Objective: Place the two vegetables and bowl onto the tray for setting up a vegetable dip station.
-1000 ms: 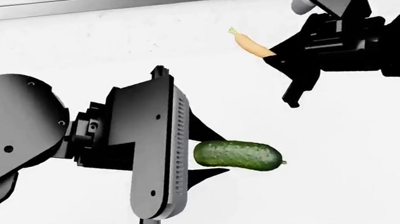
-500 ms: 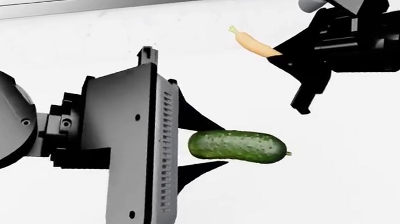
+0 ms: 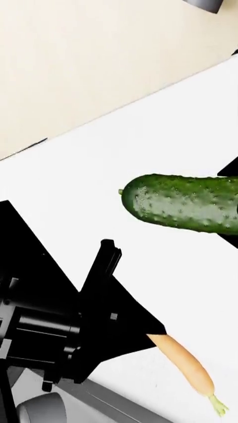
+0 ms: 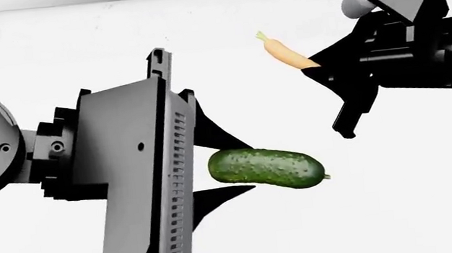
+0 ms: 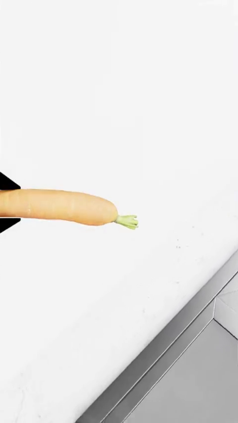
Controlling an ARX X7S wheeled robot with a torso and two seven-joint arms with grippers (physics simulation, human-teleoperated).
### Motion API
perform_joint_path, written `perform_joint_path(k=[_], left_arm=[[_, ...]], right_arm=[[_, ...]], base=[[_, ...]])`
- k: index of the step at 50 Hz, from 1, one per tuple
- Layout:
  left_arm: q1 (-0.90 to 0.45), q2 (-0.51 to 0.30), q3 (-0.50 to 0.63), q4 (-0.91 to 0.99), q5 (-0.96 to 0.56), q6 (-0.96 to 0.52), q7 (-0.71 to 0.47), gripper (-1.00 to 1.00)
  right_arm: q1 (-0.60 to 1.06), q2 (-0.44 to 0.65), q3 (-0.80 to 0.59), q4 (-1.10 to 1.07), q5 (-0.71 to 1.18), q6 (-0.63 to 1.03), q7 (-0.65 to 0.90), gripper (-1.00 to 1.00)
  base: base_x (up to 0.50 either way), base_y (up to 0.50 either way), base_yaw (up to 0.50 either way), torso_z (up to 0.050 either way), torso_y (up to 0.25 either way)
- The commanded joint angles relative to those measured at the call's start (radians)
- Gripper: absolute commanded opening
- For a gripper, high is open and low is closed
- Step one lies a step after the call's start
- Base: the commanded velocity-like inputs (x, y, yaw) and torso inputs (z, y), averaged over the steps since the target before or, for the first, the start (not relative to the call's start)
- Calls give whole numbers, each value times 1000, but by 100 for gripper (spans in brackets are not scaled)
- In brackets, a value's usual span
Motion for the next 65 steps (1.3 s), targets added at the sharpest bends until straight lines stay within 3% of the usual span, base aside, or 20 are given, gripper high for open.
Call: perform_joint_path(k=[1, 65], left_arm=[[-12, 3, -13, 3, -1, 2, -17, -100], [-4, 5, 12, 28, 14, 8, -45, -100]], right_arm=[[1, 17, 5, -11, 3, 10, 9, -100], [-52, 70, 28, -27, 68, 3, 49, -100]], base=[[-147, -500, 0, 0, 0], [-133, -500, 0, 0, 0]])
